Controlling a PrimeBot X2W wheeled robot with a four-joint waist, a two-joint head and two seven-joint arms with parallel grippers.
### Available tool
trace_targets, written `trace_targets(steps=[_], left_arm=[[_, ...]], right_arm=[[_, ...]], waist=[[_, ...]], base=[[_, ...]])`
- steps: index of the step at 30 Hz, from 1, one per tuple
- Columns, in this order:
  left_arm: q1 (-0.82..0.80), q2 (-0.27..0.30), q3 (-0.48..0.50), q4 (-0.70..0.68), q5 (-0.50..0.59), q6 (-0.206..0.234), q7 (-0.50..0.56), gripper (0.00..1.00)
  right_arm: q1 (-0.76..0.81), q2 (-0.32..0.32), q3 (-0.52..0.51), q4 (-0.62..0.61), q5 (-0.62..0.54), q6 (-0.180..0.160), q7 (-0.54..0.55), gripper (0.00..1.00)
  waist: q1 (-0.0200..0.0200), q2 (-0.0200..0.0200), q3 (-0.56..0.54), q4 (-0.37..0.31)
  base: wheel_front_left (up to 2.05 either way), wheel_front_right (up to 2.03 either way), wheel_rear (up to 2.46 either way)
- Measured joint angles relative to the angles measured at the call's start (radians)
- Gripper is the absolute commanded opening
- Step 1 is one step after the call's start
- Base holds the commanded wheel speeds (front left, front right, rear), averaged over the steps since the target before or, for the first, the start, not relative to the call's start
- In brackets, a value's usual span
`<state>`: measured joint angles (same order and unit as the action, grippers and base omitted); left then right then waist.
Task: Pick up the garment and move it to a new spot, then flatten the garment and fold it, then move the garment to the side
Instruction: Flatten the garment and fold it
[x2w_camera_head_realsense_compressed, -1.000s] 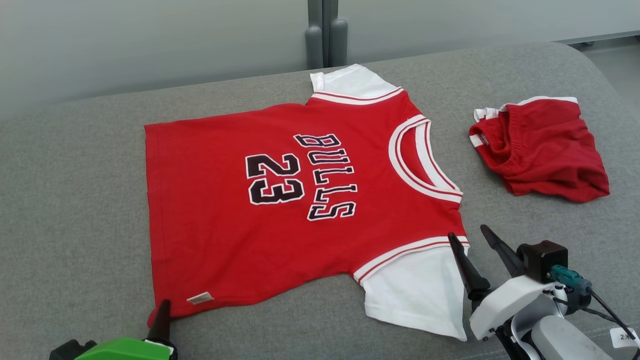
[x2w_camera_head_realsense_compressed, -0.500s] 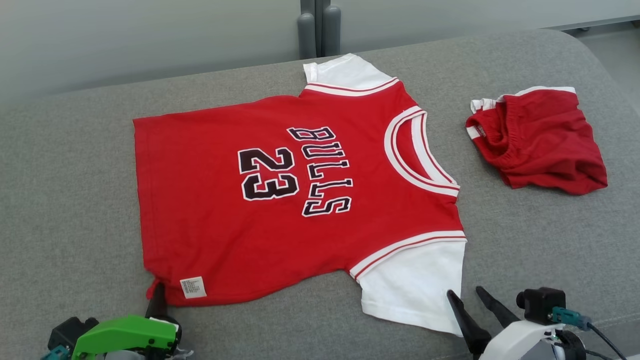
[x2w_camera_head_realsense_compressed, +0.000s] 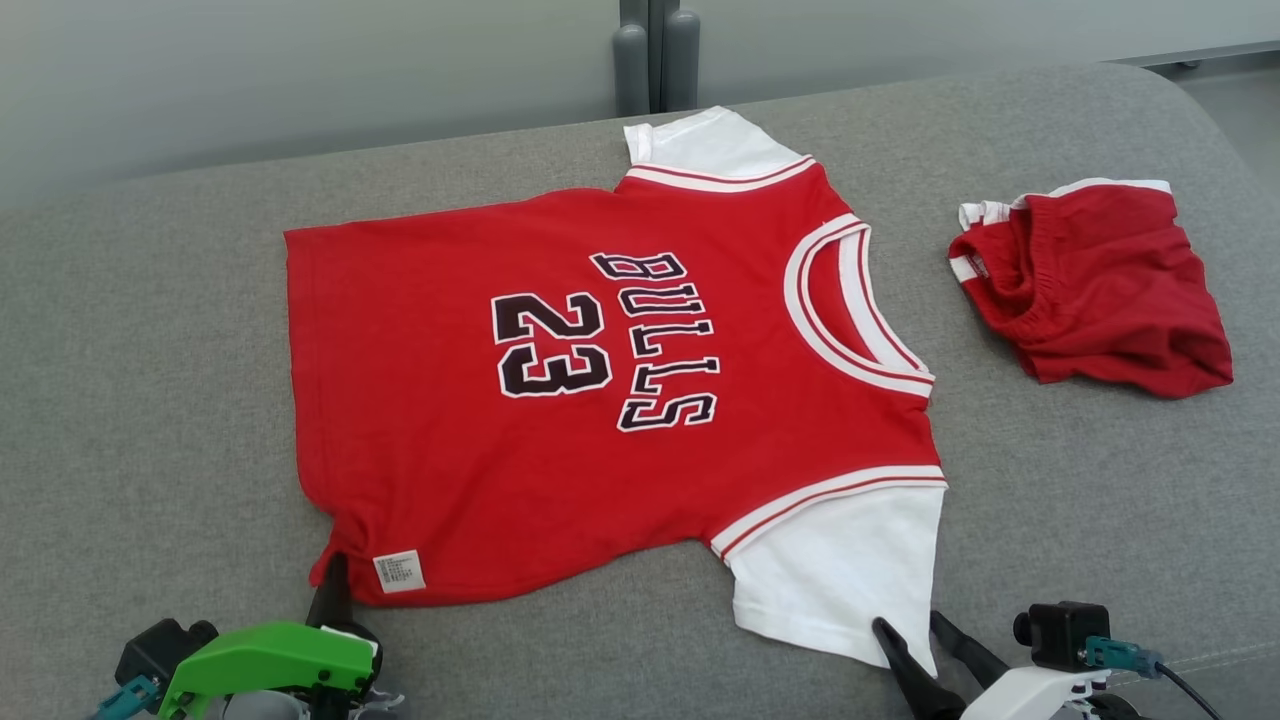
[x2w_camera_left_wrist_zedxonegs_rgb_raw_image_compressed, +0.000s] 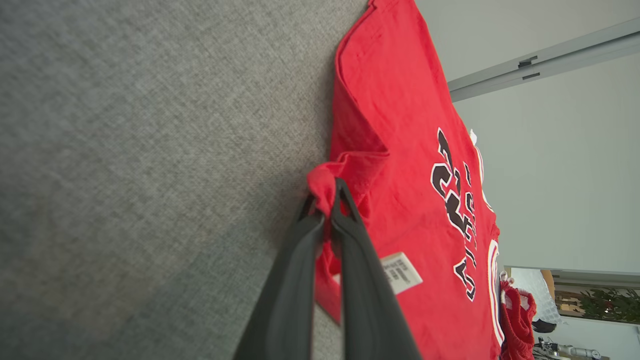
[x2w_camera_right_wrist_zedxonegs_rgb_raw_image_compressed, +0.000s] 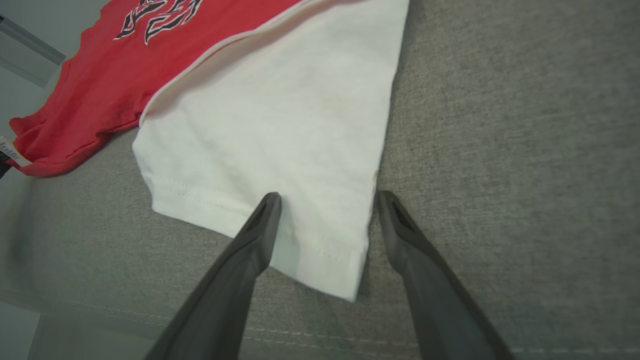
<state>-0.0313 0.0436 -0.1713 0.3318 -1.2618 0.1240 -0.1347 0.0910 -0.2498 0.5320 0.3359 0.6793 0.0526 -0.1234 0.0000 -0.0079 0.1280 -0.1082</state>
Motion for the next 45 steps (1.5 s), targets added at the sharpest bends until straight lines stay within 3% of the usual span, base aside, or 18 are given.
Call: trace_targets(steps=[1,3,4,6,10,24,32,42,45], left_arm=[[0.000,0.000,-0.002,0.004,0.000,0.000,-0.003,0.00],[0.000,0.000,-0.007,0.011,0.000,0.000,-0.007,0.00],[0.000,0.000,-0.012,0.015,0.001,0.000,-0.008,0.00],[0.000,0.000,-0.022,0.018,0.007,0.000,-0.008,0.00],[0.000,0.000,-0.022,0.021,0.008,0.000,-0.016,0.00],[-0.001,0.000,-0.029,-0.013,0.042,0.000,-0.047,0.00],[-0.066,0.000,-0.044,-0.022,0.056,0.000,-0.051,0.00],[-0.174,-0.002,-0.024,0.010,0.078,0.000,-0.055,0.00],[-0.209,-0.003,-0.009,0.050,0.081,0.000,-0.057,0.00]], right_arm=[[-0.002,0.000,0.001,0.006,0.000,0.000,0.003,0.96],[-0.009,0.000,0.006,0.021,-0.001,0.006,0.006,0.80],[-0.014,0.000,0.009,0.029,-0.002,0.009,0.006,0.49],[-0.020,0.001,0.010,0.040,-0.002,0.009,0.010,0.44],[-0.021,0.008,0.023,0.050,0.000,0.018,0.020,0.00],[-0.027,0.011,-0.090,-0.030,0.167,0.044,0.029,0.00],[-0.117,-0.014,-0.156,-0.070,0.259,0.053,0.080,0.00],[-0.270,-0.011,-0.203,-0.077,0.325,0.051,0.153,0.00],[-0.328,-0.003,-0.223,-0.047,0.346,0.023,0.178,0.00]], waist=[[0.0000,0.0000,-0.001,0.001],[0.0000,0.0000,-0.004,0.003],[0.0000,0.0000,-0.007,0.005],[0.0000,0.0000,-0.014,0.007],[0.0000,0.0000,-0.026,0.013],[0.0000,0.0000,-0.045,0.004],[0.0000,0.0000,-0.048,0.015],[0.0000,0.0000,-0.008,0.036],[0.0001,0.0000,0.012,0.038]], base=[[0.00,0.00,0.00],[0.00,0.00,0.00],[0.00,0.00,0.00],[0.00,0.00,0.00],[0.00,0.00,0.00],[0.00,0.00,0.00],[0.00,0.00,0.00],[0.00,0.00,0.00],[0.00,0.00,0.00]])
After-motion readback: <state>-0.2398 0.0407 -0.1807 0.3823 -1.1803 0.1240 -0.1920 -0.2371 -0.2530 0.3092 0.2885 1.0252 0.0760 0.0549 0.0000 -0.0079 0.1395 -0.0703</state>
